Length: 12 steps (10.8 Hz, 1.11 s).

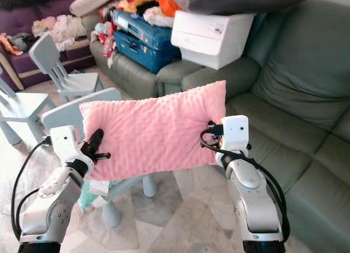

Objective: Move the pillow to the sofa

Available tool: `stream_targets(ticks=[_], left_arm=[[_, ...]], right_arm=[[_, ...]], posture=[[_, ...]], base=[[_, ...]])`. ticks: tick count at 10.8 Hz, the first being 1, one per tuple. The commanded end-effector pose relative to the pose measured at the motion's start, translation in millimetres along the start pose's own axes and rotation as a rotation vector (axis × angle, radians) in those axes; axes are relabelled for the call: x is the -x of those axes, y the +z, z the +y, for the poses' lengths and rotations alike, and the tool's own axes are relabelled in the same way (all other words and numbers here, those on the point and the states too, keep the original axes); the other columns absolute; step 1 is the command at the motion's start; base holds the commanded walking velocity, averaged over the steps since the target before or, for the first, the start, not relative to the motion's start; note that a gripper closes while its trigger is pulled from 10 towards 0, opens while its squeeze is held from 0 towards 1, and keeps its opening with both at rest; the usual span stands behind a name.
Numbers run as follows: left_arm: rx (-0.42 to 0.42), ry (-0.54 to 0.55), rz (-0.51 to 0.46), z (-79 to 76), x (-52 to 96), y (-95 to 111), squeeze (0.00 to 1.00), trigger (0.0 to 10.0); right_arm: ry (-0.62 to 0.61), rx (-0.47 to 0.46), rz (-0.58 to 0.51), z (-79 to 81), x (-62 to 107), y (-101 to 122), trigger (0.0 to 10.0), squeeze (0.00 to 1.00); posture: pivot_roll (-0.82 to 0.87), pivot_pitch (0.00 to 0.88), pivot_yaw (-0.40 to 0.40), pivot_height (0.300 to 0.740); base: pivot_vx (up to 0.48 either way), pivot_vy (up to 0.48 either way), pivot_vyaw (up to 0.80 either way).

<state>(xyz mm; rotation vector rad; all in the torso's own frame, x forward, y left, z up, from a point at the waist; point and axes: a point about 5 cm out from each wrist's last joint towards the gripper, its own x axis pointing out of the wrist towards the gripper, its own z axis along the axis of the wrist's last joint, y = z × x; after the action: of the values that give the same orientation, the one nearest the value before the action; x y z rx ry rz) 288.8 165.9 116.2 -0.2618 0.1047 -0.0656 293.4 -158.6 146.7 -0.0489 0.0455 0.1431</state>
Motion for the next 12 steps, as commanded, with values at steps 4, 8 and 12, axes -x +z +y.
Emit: stream_targets(ticks=[4, 8, 12], left_arm=[[-0.009, -0.028, -0.033, -2.9, -1.1, 6.0, 0.00, 10.0], [0.019, -0.052, -0.042, -4.4, -0.6, 6.3, 0.00, 10.0], [0.037, -0.081, -0.048, -6.6, 0.4, 6.9, 0.00, 10.0]], right_arm=[[-0.009, 0.003, -0.010, -3.2, -0.1, 4.8, 10.0, 0.00], [0.003, 0.007, -0.026, -1.8, 0.3, 7.3, 10.0, 0.00], [0.009, 0.004, -0.024, -1.4, 0.2, 7.1, 10.0, 0.00]], posture=[[-0.15, 0.000, 0.006, 0.740], [-0.15, 0.000, 0.006, 0.740], [-0.15, 0.000, 0.004, 0.740]], base=[[0.000, 0.000, -0.38], [0.000, 0.000, -0.40], [0.340, 0.000, 0.00]])
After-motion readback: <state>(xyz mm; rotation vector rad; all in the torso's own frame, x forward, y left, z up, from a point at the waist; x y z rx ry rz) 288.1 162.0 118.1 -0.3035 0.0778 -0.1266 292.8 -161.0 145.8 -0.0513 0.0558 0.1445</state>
